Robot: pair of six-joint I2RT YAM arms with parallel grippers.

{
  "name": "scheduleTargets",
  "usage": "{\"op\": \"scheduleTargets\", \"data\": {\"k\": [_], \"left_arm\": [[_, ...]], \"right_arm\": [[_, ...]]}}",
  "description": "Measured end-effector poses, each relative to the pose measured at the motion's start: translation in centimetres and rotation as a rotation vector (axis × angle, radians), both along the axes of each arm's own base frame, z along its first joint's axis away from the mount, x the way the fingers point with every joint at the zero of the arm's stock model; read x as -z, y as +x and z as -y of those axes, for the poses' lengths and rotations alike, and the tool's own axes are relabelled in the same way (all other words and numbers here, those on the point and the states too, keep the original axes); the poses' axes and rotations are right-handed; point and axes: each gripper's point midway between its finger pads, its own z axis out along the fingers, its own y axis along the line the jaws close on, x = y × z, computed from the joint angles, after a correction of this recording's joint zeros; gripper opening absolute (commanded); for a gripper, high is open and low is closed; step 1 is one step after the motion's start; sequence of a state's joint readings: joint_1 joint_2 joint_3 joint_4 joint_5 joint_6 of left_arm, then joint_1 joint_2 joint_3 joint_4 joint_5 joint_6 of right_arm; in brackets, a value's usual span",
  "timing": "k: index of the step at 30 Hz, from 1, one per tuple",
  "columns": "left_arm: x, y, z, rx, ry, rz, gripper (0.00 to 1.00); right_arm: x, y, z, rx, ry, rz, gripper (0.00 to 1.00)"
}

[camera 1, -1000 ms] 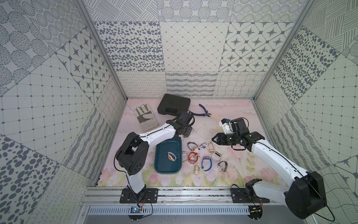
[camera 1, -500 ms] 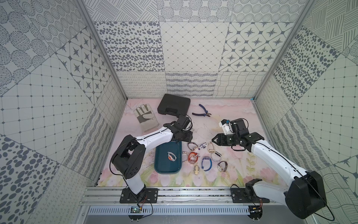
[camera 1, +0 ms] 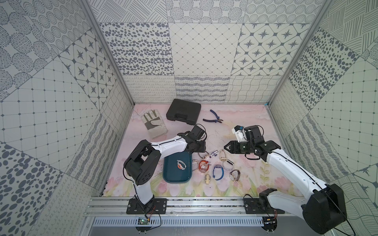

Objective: Put the watch into the storage box
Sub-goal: Pick up the watch at the center of the board.

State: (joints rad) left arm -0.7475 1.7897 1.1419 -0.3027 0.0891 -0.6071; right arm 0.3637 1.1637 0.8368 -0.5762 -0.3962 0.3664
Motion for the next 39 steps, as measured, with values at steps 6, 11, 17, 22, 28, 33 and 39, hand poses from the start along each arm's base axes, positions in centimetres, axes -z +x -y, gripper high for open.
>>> {"op": "scheduleTargets", "data": {"k": [6,11,17,22,28,33,39], "left_arm": [[0.4,1.8,0.3,-0.042,0.027,0.039,0.53],[0.1,3.3,0.2,-0.074,0.060,0.087,0.53],[0.3,4.8,0.2,-0.101,0.097,0.127,0.52],[0.2,6.0,0.4,-0.121,0.117,0.156,0.50],[-0.2,7.5,0.8,-0.131,0.134,0.194,0.39],[-0.4,8.2,0.4,-0.139,0.150,0.214,0.41],[-2.2,6.7,0.3,-0.112,0.127,0.231,0.51]], "right_arm": [[0.0,0.0,0.0,0.000,0.001,0.001,0.47],[0.1,0.0,0.0,0.000,0.001,0.001,0.47],[0.1,0.0,0.0,-0.001,0.001,0.002,0.46],[0.1,0.1,-0.1,-0.001,0.003,0.006,0.47],[0.3,0.1,0.0,-0.002,0.002,0.004,0.47],[0.3,0.0,0.0,-0.003,0.001,0.005,0.47],[0.3,0.1,0.0,-0.006,-0.001,0.008,0.47]]}}
